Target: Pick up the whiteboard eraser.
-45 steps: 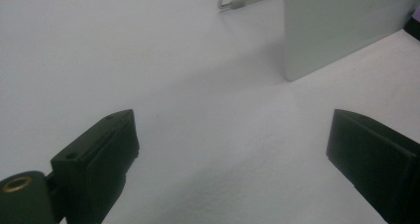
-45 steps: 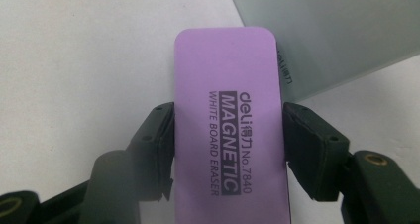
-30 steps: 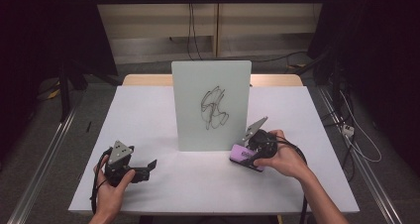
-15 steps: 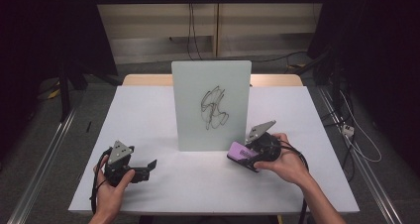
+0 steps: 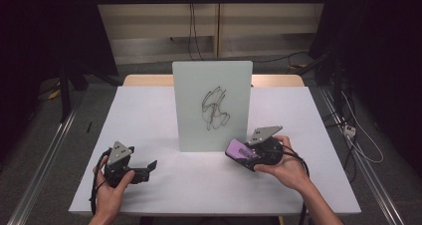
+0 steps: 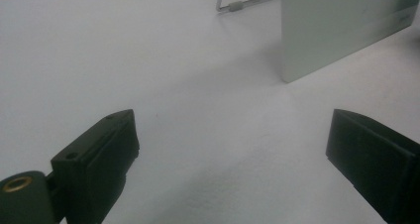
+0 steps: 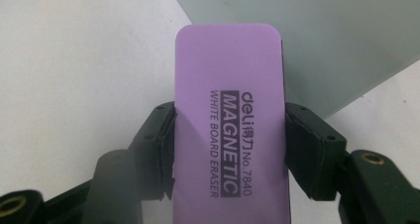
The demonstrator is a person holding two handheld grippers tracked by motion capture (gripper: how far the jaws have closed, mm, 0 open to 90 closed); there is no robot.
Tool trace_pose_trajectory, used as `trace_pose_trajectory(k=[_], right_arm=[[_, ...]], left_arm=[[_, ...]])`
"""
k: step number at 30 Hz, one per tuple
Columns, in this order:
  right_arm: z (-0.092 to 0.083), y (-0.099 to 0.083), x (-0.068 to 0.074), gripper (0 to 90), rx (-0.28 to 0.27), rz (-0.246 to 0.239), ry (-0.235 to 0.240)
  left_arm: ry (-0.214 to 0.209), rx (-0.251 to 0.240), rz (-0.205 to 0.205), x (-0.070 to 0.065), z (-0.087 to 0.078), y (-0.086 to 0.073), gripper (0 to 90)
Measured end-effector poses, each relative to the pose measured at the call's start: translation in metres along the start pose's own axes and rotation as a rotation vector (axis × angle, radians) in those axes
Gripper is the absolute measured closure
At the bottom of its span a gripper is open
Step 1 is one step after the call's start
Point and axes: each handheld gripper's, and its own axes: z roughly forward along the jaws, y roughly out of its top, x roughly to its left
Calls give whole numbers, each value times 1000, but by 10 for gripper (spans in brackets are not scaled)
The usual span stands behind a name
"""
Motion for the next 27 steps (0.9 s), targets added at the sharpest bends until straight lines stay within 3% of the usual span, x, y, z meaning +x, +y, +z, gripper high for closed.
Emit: trace_pose_trajectory(k=[5, 11, 17, 27], right_arm=[[-1, 0, 0, 417, -27, 1, -7], [-6, 2, -1, 417, -106, 7, -28], [-8, 5, -3, 417, -161, 29, -39], [-15, 7, -1, 418, -235, 24, -79]], left_arm=[[1, 2, 1, 0, 0, 0, 60], [-2, 4, 0, 1, 0, 0, 59], [-8, 9, -30, 5, 1, -3, 59], [-4, 10, -19, 3, 1, -2, 60]])
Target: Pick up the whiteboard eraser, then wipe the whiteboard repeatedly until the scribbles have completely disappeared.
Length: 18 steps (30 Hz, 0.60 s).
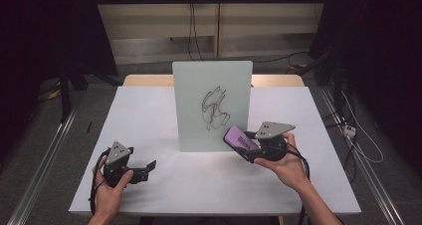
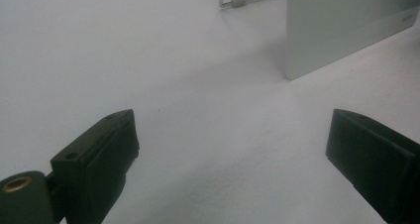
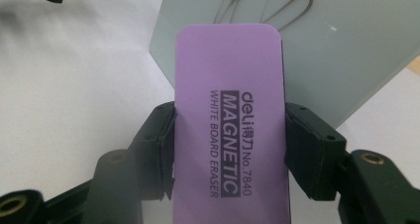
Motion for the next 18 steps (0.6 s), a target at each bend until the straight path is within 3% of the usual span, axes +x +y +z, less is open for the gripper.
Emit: trace_pose_trajectory(k=[9, 11, 18], right_arm=[[-3, 3, 1, 418, -46, -5, -29], [-3, 4, 3, 418, -53, -6, -30], [-3, 13, 5, 418, -80, -39, -67]], left_arm=[[1, 7, 20, -1, 0, 1, 60], [15, 7, 50, -5, 0, 1, 60], [-1, 27, 45, -3, 4, 0, 60]])
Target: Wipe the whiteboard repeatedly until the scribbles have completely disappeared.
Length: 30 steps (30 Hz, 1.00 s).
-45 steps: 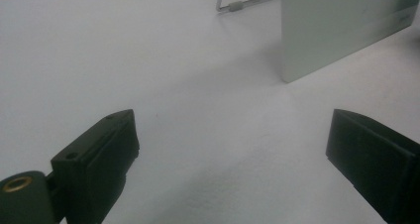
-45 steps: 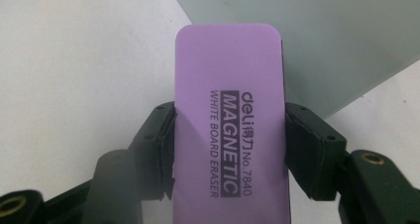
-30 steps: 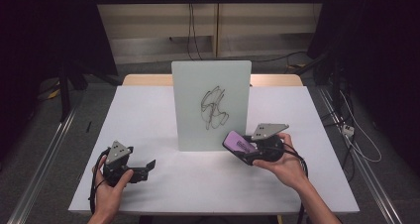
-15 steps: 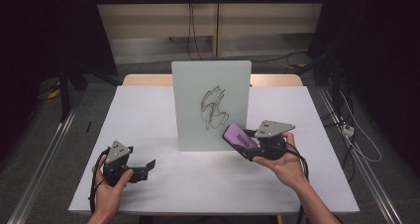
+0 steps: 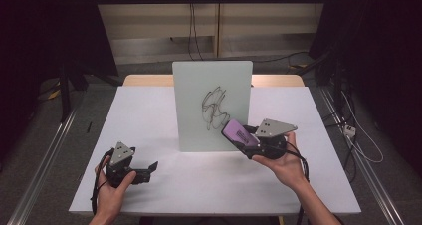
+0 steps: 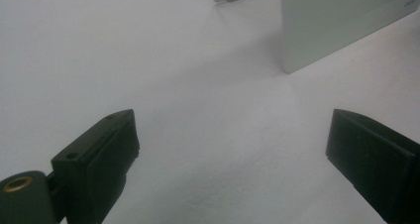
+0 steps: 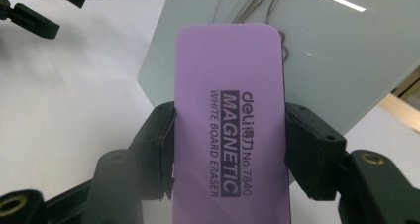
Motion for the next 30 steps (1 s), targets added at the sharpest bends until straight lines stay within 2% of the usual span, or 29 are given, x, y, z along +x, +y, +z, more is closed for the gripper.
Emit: trace_pose_trajectory(k=[4, 8, 9, 11, 15, 24, 30], right_arm=[[6, 6, 1, 418, -17, -28, -32], [9, 14, 5, 418, -28, -74, -62], [9, 18, 6, 418, -35, -91, -82], [9, 23, 7, 418, -44, -116, -112], [16, 30, 5, 418, -77, -138, -142], [21, 36, 4, 418, -96, -159, -177], [25, 53, -2, 418, -124, -156, -196]], left_arm=[[-5, -6, -17, 1, -1, 0, 61], [-7, -13, -12, 0, -1, 1, 60], [-4, -7, 3, -1, -1, 2, 60], [-5, -2, 5, -2, -1, 2, 60], [-2, 3, -3, -1, 1, 1, 60], [-4, 0, -6, -1, 0, 1, 60], [-7, -1, -5, 0, 0, 1, 60]])
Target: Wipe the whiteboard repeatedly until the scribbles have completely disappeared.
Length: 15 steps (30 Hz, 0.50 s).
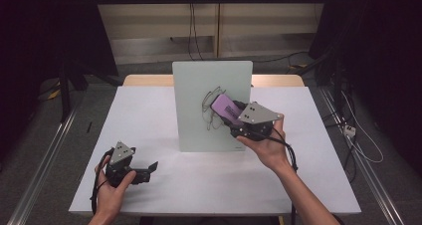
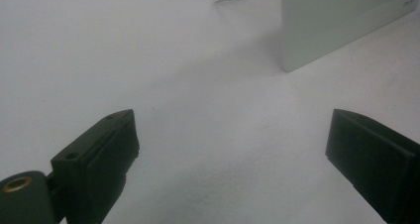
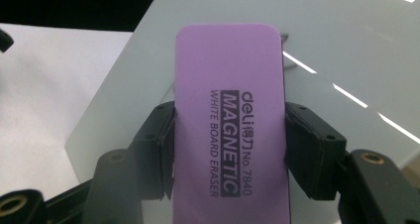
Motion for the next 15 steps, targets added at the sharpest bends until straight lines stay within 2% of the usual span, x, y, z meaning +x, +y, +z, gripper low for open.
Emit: trace_pose_trajectory(k=[10, 15], right_arm=[[9, 12, -2, 418, -14, -1, -12], [8, 20, -8, 418, -36, 5, -43]], left_arm=[[0, 3, 1, 1, -1, 0, 60], [-6, 5, 4, 0, -1, 0, 60]])
